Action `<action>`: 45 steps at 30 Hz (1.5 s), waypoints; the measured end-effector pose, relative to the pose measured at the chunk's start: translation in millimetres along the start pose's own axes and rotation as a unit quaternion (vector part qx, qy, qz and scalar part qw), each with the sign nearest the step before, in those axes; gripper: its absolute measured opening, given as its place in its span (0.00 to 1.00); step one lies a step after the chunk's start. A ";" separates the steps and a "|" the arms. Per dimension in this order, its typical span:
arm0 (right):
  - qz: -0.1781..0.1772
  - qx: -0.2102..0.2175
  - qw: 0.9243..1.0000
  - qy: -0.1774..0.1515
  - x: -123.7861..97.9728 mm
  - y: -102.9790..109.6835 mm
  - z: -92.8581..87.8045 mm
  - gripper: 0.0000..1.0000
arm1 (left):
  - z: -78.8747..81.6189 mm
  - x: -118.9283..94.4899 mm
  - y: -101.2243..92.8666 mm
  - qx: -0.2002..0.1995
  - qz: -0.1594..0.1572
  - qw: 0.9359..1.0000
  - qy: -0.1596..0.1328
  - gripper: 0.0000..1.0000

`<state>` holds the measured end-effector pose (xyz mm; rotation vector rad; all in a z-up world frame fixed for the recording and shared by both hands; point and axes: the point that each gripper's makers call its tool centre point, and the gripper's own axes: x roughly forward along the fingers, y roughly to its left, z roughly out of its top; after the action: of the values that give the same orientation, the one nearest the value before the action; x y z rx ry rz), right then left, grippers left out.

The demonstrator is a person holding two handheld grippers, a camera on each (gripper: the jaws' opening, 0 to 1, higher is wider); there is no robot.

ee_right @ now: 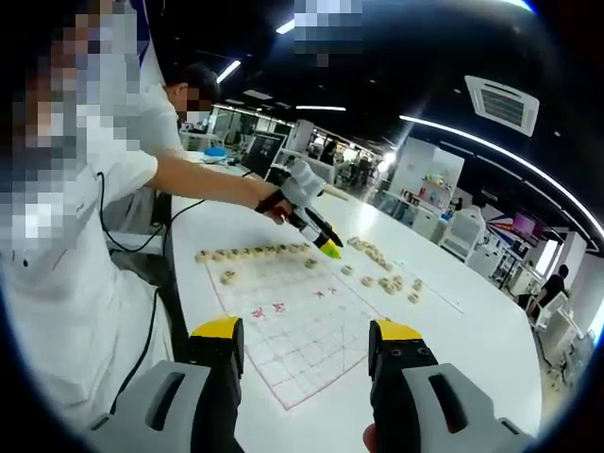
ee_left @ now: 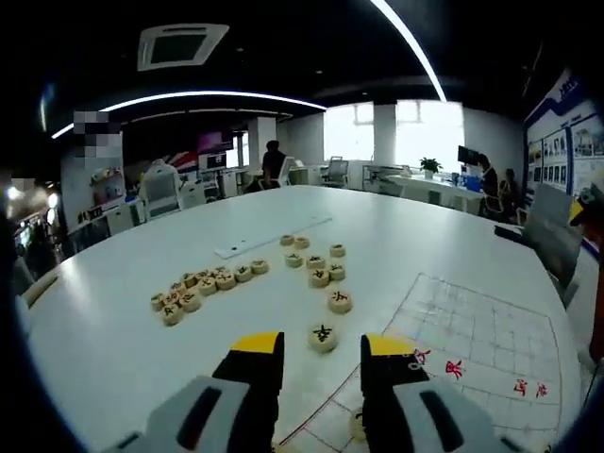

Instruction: Pick up the chess pieces one by one and place each piece onto its starting position on the chessboard, setting the pieces on their correct points until all the chess pieces are arranged in the starting layout

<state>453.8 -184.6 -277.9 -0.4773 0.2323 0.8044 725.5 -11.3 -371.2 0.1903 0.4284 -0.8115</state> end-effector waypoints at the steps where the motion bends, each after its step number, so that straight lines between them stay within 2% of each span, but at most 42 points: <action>1: 0.001 0.000 1.000 0.000 0.8 0.4 0.0 0.54 | -0.8 2.3 0.7 -0.002 0.001 1.000 0.002 0.33; 8: 0.001 -0.001 1.000 0.000 1.1 2.6 0.6 0.54 | -4.5 30.7 -4.8 -0.012 -0.006 1.000 0.017 0.30; 11: 0.000 0.000 1.000 0.000 0.6 1.7 -0.2 0.54 | -14.2 41.9 -4.9 -0.011 -0.002 0.999 0.036 0.20; 12: 0.000 0.000 1.000 0.001 0.6 1.6 -0.4 0.54 | -14.3 42.7 -5.5 -0.018 -0.001 0.999 0.032 0.20; 16: 0.001 0.000 1.000 0.000 0.4 1.3 -0.7 0.54 | -13.2 37.7 -5.9 -0.019 -0.002 0.999 0.032 0.20; 24: 0.001 -0.001 1.000 0.000 0.7 1.5 0.4 0.54 | -9.7 10.7 -10.2 0.000 -0.010 0.999 0.030 0.20; 34: 0.003 -0.002 1.000 0.001 2.6 3.6 0.8 0.54 | -20.9 -8.8 -29.2 0.011 -0.037 0.999 0.038 0.20; 45: 0.005 -0.001 1.000 0.003 3.7 3.1 -1.2 0.54 | -28.4 -1.4 -32.2 0.008 -0.044 0.998 0.049 0.20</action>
<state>454.1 -181.0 -281.3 -0.4812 0.2394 0.8136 692.6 -23.0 -396.1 0.2272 0.5248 -0.8949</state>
